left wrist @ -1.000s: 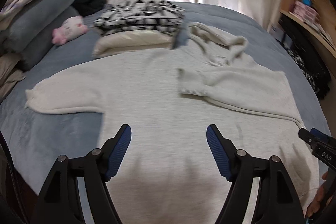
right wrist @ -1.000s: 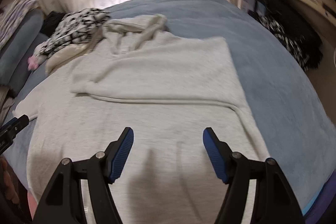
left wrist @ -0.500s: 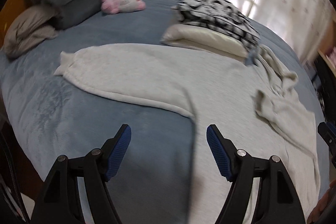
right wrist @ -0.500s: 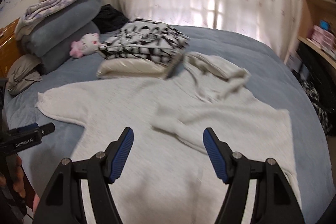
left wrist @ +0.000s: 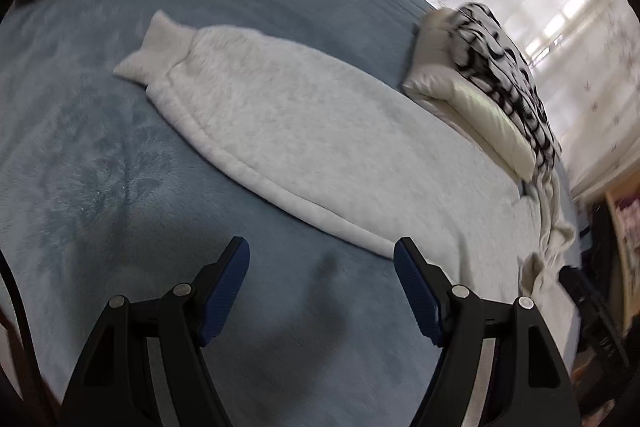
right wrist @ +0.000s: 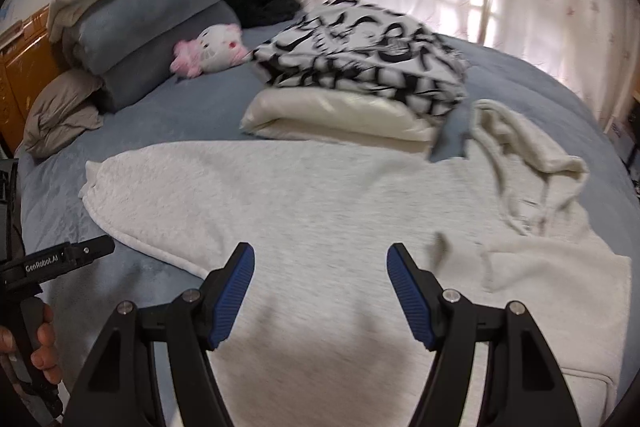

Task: Fold large clothes
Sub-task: 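Grasp the other sleeve cuff with the left tool, then fold the gripped sleeve across the hoodie body with the left tool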

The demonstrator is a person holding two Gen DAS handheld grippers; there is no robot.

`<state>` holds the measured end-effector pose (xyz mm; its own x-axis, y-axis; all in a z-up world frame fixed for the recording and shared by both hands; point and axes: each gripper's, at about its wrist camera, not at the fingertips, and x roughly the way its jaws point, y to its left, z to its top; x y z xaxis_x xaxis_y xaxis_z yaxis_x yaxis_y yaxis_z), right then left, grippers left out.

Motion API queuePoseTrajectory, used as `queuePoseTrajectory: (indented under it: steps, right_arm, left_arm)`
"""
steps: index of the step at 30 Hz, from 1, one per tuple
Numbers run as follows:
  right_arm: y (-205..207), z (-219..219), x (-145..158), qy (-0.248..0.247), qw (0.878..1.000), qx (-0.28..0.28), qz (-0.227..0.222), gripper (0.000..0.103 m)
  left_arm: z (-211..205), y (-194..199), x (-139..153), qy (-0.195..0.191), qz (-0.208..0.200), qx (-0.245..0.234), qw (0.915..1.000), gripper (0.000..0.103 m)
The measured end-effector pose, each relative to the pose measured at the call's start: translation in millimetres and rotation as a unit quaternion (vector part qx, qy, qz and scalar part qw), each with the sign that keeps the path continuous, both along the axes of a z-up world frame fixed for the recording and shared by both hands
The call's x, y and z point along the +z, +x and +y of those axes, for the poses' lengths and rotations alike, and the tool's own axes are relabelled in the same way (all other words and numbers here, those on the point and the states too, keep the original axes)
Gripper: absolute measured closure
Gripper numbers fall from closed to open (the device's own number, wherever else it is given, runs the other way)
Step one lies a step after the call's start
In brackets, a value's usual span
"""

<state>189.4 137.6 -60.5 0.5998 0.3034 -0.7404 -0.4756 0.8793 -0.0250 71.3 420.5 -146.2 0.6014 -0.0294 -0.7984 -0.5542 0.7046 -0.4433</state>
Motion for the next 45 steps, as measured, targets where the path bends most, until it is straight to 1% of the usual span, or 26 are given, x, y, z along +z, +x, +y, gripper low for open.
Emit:
queuePoseTrajectory:
  steps: [3, 9, 12, 14, 16, 19, 20, 21, 22, 23, 25, 26, 27, 28, 29, 32, 33, 35, 37, 39, 41, 43, 45]
  right_arm:
    - [2.8, 24.0, -12.8, -0.008, 1.000, 0.018, 0.006, 0.035]
    - [8.4, 55.5, -30.7, -0.011, 0.999, 0.041, 0.020, 0.035]
    - [8.5, 63.1, -38.4, -0.012, 0.998, 0.046, 0.029, 0.035]
    - [8.1, 62.4, -40.3, -0.011, 0.998, 0.046, 0.033, 0.035]
    - [7.4, 56.8, -40.0, -0.006, 0.998, 0.042, 0.037, 0.035]
    - [6.4, 43.6, -37.3, 0.000, 0.999, 0.030, 0.042, 0.035]
    - [5.9, 38.5, -36.4, 0.003, 0.999, 0.026, 0.043, 0.035]
    - [5.7, 32.3, -35.3, 0.005, 0.999, 0.021, 0.045, 0.035]
    - [4.8, 21.5, -33.1, 0.009, 0.999, 0.012, 0.047, 0.035]
    - [3.7, 12.1, -31.5, 0.012, 0.999, 0.005, 0.048, 0.035]
    - [1.4, -7.6, -27.9, 0.021, 0.998, -0.009, 0.053, 0.035]
    - [-0.1, -17.7, -26.0, 0.026, 0.998, -0.016, 0.054, 0.035]
    - [-2.2, -30.5, -22.8, 0.032, 0.998, -0.024, 0.054, 0.035]
    - [-4.0, -40.1, -20.5, 0.035, 0.998, -0.030, 0.053, 0.035]
    - [-6.1, -51.2, -17.4, 0.039, 0.997, -0.038, 0.052, 0.035]
    - [-13.5, -88.0, -5.6, 0.059, 0.995, -0.062, 0.046, 0.035]
    - [-16.6, -102.5, -0.7, 0.067, 0.994, -0.072, 0.042, 0.035]
    - [-20.5, -123.6, 6.3, 0.079, 0.992, -0.087, 0.035, 0.035]
    - [-25.4, -149.9, 14.4, 0.091, 0.990, -0.105, 0.025, 0.035]
    - [-31.8, -177.6, 19.8, 0.100, 0.987, -0.123, 0.012, 0.035]
    - [-36.3, -200.2, 21.4, 0.106, 0.984, -0.141, 0.004, 0.035]
    - [-40.3, -226.2, 20.2, 0.115, 0.980, -0.163, 0.000, 0.035]
    - [-42.7, -245.8, 17.1, 0.120, 0.976, -0.180, 0.000, 0.035]
  left_arm:
    - [23.6, -3.8, -16.1, -0.033, -0.024, 0.011, 0.9991, 0.030]
    - [59.2, -1.5, -34.7, -0.069, -0.059, 0.029, 0.9954, 0.030]
    - [73.9, 11.0, -40.4, -0.079, -0.063, 0.030, 0.9945, 0.030]
    - [81.9, 24.1, -45.3, -0.080, -0.056, 0.035, 0.9946, 0.030]
    - [86.5, 33.4, -45.7, -0.073, -0.051, 0.043, 0.9951, 0.030]
    - [86.3, 51.8, -42.8, -0.034, -0.033, 0.063, 0.9969, 0.031]
    - [85.0, 55.7, -41.5, -0.019, -0.024, 0.071, 0.9970, 0.044]
    - [82.8, 59.8, -38.7, 0.012, -0.004, 0.085, 0.9963, 0.078]
    - [80.6, 62.6, -35.1, 0.044, 0.020, 0.096, 0.9942, 0.088]
    - [75.7, 66.8, -27.5, 0.061, 0.028, 0.097, 0.9931, 0.092]
    - [65.3, 66.2, -8.9, 0.077, 0.007, 0.100, 0.9920, 0.094]
    - [52.0, 67.9, 10.4, 0.107, -0.005, 0.092, 0.9900, 0.094]
    - [43.3, 68.8, 22.3, 0.125, -0.012, 0.086, 0.9883, 0.095]
    - [24.7, 71.8, 43.5, 0.157, -0.023, 0.071, 0.9848, 0.095]
    - [11.1, 73.5, 57.7, 0.176, -0.031, 0.056, 0.9822, 0.095]
    - [-52.7, 86.5, 109.0, 0.240, -0.058, -0.003, 0.9689, 0.095]
    - [-68.0, 84.7, 119.1, 0.250, -0.066, -0.018, 0.9659, 0.095]
    - [-115.9, 91.8, 143.2, 0.269, -0.086, -0.060, 0.9575, 0.095]
    - [-165.5, 100.5, 157.0, 0.274, -0.099, -0.105, 0.9509, 0.095]
    - [-206.1, 108.1, 157.9, 0.268, -0.103, -0.144, 0.9471, 0.094]
    - [-253.3, 116.9, 147.8, 0.261, -0.098, -0.186, 0.9421, 0.094]
    - [-296.8, 126.3, 122.1, 0.250, -0.074, -0.224, 0.9390, 0.094]
    - [-327.3, 131.4, 94.9, 0.230, -0.050, -0.252, 0.9385, 0.094]
